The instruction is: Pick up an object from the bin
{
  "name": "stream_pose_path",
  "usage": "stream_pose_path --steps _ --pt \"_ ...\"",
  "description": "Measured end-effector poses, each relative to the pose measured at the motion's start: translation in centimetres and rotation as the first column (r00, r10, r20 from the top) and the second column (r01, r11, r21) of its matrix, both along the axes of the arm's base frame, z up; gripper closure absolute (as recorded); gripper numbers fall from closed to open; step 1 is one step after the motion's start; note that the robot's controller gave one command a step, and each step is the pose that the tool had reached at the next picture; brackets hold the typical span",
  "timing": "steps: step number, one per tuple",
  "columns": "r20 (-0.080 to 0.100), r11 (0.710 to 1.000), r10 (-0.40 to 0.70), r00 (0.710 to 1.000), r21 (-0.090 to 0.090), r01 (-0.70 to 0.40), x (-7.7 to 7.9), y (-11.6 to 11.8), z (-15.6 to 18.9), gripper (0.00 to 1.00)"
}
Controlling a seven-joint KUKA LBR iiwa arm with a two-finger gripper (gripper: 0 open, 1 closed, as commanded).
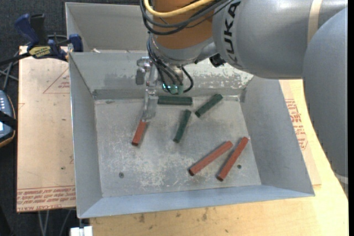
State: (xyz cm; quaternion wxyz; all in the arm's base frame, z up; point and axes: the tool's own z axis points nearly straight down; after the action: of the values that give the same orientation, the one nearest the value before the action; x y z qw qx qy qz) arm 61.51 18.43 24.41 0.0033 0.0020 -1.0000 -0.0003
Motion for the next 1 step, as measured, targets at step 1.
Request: stream_pose_path --steps 1 --pt "0.008 1.000 -0.003 1.000 0.001 0.003 0.18 -0.10 0.46 0.00"
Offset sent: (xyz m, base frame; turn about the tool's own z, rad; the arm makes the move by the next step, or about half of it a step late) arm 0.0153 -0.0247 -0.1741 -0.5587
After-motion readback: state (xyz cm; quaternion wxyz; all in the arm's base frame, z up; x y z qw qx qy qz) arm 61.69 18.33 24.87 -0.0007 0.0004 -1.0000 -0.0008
